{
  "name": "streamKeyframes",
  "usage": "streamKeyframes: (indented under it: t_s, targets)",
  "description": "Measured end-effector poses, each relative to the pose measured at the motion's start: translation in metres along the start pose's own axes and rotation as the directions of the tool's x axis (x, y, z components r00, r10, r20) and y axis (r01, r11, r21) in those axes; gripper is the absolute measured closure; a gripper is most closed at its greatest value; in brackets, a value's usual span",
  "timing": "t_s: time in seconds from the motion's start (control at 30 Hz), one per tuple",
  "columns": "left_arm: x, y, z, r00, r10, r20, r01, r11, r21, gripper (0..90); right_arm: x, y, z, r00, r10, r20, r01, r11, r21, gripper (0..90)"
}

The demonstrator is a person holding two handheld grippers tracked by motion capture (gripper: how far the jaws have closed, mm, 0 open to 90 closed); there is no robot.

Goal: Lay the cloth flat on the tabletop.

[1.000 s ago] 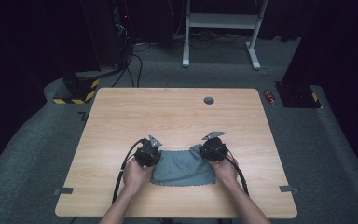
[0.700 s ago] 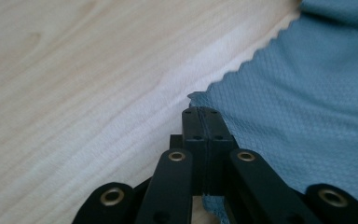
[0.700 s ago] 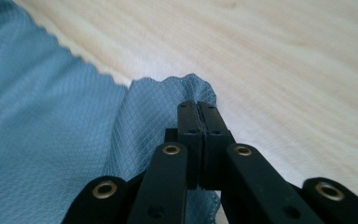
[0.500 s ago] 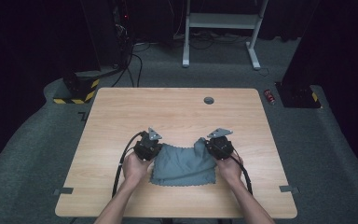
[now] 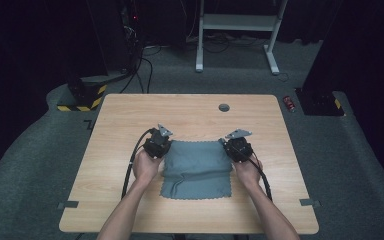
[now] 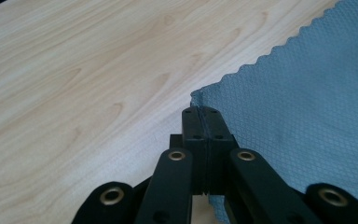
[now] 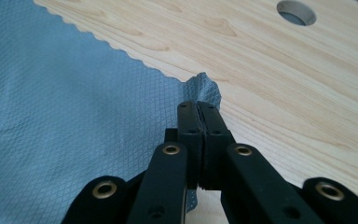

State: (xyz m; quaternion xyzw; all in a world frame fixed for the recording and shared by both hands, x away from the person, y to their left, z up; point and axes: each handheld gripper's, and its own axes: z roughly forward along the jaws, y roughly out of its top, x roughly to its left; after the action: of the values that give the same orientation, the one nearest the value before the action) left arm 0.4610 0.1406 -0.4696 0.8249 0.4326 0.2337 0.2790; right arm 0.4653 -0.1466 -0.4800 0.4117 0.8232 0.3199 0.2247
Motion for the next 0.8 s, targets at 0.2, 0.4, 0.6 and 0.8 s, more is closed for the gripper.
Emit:
streamKeyframes:
  t_s: [0.2, 0.4, 0.6, 0.8]
  targets:
    - [0.0, 0.006, 0.031, 0.9982, -0.008, -0.06, 0.012, 0.9982, 0.059, 89.7, -0.003, 0.007, 0.024, 0.9989, 0.046, 0.009, -0.046, 0.998, 0.037, 88.9]
    - [0.002, 0.001, 0.034, 0.9953, -0.032, -0.092, 0.036, 0.9981, 0.049, 78.2, -0.005, 0.012, 0.039, 0.9972, 0.064, 0.039, -0.067, 0.995, 0.071, 79.5]
    - [-0.003, -0.015, -0.002, 0.9988, -0.042, -0.024, 0.042, 0.9991, 0.01, 60.2, -0.011, 0.005, 0.012, 0.995, 0.099, -0.011, -0.099, 0.995, 0.004, 74.9]
    - [-0.029, -0.053, -0.038, 0.9974, -0.009, 0.072, 0.01, 0.9999, -0.012, 58.4, 0.014, -0.025, -0.03, 0.9926, 0.012, -0.121, -0.013, 1.0, -0.009, 74.9]
